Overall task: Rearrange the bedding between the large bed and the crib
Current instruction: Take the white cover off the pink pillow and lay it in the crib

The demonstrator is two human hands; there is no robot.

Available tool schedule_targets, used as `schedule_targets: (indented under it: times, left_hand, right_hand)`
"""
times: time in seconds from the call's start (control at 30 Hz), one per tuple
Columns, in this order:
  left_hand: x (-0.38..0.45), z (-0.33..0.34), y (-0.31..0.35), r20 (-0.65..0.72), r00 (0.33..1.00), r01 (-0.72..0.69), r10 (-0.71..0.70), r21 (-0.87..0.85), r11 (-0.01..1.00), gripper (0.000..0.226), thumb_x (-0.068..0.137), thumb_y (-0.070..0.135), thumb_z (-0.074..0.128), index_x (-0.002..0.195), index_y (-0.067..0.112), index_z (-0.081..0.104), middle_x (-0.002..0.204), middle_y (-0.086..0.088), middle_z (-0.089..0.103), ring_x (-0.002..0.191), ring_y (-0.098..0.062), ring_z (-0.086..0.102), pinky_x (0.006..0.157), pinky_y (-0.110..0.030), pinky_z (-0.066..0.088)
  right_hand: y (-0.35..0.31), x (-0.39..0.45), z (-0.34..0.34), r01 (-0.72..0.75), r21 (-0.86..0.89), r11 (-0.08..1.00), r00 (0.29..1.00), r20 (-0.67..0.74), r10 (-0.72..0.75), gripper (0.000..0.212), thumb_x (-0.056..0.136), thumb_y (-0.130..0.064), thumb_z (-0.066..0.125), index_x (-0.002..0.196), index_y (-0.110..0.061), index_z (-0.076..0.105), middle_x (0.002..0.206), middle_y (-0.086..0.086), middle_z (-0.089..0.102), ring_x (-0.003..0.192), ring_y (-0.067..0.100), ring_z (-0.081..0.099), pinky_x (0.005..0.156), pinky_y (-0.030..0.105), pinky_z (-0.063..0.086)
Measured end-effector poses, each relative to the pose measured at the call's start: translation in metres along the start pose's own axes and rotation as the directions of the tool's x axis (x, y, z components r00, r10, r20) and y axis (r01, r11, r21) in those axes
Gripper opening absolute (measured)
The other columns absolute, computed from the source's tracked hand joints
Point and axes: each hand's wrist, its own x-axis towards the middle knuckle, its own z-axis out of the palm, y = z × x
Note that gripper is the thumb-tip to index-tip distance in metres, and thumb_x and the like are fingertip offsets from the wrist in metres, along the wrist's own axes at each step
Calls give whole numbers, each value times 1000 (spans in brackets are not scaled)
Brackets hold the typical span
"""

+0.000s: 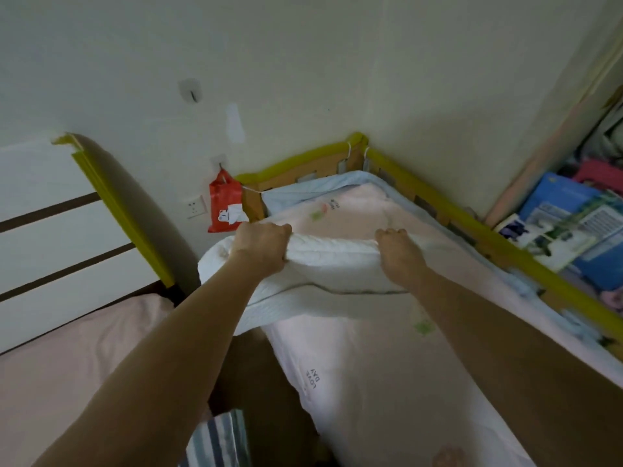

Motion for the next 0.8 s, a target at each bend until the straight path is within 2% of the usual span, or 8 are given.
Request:
schedule_targets:
  times: [0.17, 0.37, 0.47, 0.57, 0.6, 0.67, 0.8]
  left_hand:
    - [97, 32, -26, 64, 998, -10, 11, -24, 1000, 35, 88, 40, 57, 119, 24, 49, 111, 0, 63, 100, -23, 62, 71, -32, 37]
    - [194, 70, -57, 88, 996, -25, 34, -102, 994, 30, 87, 30, 54, 115, 21, 48, 104, -1, 62, 93, -24, 63, 62, -30, 34]
    - [253, 87, -68, 70, 996, -37, 47, -135, 990, 29, 85, 29, 54, 113, 22, 51, 106, -1, 62, 98, -23, 62, 69, -30, 38]
    - [329, 107, -82, 67, 997, -29, 41, -164, 986, 30, 85, 30, 55, 114, 22, 50, 112, 0, 61, 101, -23, 61, 78, -33, 44]
    - [353, 114, -88, 75, 996, -26, 40, -181, 983, 31, 85, 30, 55, 115, 22, 50, 113, -1, 60, 102, -24, 61, 80, -34, 46]
    - [390, 128, -97, 110, 993, -22, 47, -211, 977, 32, 86, 30, 55, 117, 21, 49, 113, -2, 60, 101, -25, 61, 77, -36, 47]
    - [451, 168, -112, 141, 983, -86, 119, -219, 972, 29, 87, 29, 53, 115, 20, 50, 109, -2, 62, 99, -24, 62, 71, -31, 41]
  right_hand:
    - [-1, 97, 18, 29, 2, 1000, 999, 19, -29, 35, 94, -16, 52, 127, -11, 40, 129, 11, 45, 123, 27, 40, 100, 33, 37]
    - [-10, 203, 25, -10, -6, 1000, 1000, 26, 10, 30, 96, -15, 49, 125, -10, 42, 128, 11, 46, 125, 28, 39, 93, 37, 42]
    - [-10, 267, 37, -29, -5, 1000, 999, 26, 29, 35, 97, -13, 46, 131, -8, 38, 134, 14, 43, 130, 30, 34, 99, 38, 38]
    - [-9, 346, 50, -35, -39, 999, 999, 23, 36, 52, 101, -18, 39, 147, -6, 20, 151, 15, 26, 141, 30, 23, 112, 36, 22]
    - [-9, 370, 55, -45, -33, 998, 999, 26, 46, 53, 100, -17, 40, 148, -6, 18, 152, 15, 24, 142, 29, 22, 112, 37, 22]
    - [-10, 410, 65, -91, 15, 996, 996, 19, 91, 52, 98, -12, 43, 146, -6, 24, 151, 15, 27, 140, 29, 24, 107, 39, 30]
    - [-15, 493, 88, -72, 60, 996, 997, 45, 70, 46, 96, -6, 42, 141, -2, 33, 142, 17, 37, 135, 30, 30, 102, 43, 35]
